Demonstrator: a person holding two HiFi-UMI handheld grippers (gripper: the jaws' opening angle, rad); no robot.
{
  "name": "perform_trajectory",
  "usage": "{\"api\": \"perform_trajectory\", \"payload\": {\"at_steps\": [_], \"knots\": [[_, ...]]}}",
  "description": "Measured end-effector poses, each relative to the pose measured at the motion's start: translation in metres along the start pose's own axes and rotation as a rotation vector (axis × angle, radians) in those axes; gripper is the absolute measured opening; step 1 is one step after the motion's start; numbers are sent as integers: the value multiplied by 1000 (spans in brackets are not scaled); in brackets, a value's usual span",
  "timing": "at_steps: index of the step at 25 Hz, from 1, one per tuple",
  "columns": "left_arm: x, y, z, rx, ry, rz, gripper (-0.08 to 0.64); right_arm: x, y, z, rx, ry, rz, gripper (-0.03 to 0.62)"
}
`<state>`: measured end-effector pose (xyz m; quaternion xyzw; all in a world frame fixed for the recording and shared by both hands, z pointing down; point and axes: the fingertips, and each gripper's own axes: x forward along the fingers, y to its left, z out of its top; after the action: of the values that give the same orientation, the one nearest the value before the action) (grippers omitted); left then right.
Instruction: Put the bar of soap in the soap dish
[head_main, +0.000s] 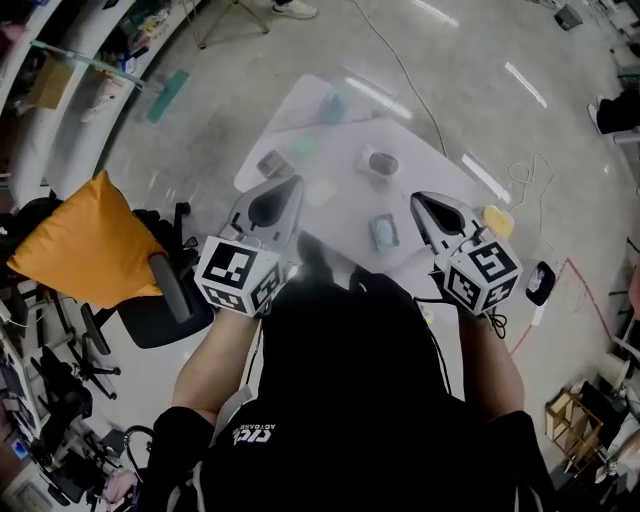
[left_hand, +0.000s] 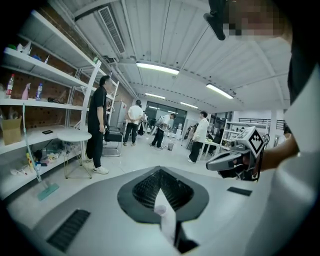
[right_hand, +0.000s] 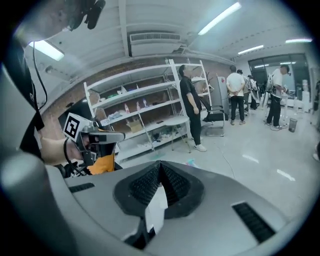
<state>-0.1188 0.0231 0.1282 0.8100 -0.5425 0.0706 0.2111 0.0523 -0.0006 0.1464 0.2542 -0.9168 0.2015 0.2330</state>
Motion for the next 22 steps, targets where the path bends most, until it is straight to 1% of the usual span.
{"api": "perform_trajectory", "payload": {"at_steps": [4,7,11,15,22], "knots": [[-14,-31,28,17,-49,0,9,-35,23,34,26,-127,68,17],[-21,-51,41,34,-71,4,9,-58,37,58,-18,-211,99,17],[-25,-64,56,64,-101,28,9,-84,32,82,-76,-293,86,17],[-26,-74,69,63,-125,32,9,-101,23,94,-91,-330,77,17],[-20,-92,73,60,-128,25,9,-109,13,80,-67,-332,103,17]]}}
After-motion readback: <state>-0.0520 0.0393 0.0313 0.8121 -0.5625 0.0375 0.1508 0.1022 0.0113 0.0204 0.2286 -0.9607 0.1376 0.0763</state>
